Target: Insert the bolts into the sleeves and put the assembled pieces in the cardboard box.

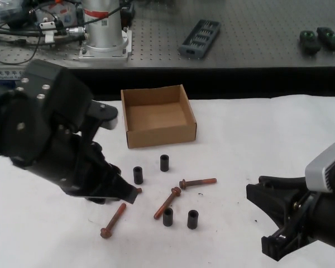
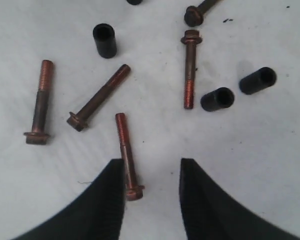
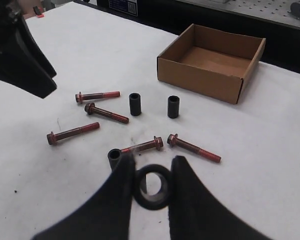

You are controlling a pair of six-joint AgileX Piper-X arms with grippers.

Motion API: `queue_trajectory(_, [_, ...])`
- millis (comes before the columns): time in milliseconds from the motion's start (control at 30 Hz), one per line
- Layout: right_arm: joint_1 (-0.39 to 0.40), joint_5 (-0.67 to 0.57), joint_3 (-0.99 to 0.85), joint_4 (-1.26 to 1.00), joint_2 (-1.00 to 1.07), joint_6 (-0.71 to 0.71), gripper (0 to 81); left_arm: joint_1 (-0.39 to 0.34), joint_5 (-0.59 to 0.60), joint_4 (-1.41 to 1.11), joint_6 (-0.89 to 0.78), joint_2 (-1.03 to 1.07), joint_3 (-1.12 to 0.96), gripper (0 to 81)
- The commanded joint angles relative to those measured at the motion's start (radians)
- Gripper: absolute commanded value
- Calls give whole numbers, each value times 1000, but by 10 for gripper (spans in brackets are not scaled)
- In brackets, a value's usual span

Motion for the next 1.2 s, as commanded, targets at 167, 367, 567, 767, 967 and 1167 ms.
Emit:
queue_trajectory(167, [0, 17, -1, -36, -15, 14, 56, -4, -121, 131, 69, 168, -113, 354])
queue_trajectory(367, [0, 17, -1, -36, -15, 14, 56, -4, -121, 142, 67, 245, -146, 354])
queue_trajectory(567, [0, 17, -1, -36, -15, 14, 56, -4, -118, 142, 69, 290, -146, 354])
queue_trajectory(767, [0, 17, -1, -36, -10, 8, 56, -12, -93, 137, 69, 296, -146, 354])
queue_trajectory(967, [0, 17, -1, -36, -10, 8, 56, -11, -73, 125, 64, 327, -144, 354])
queue_trajectory(1167, [0, 17, -1, -36, -10, 8, 56, -11, -65, 127, 62, 366, -144, 347])
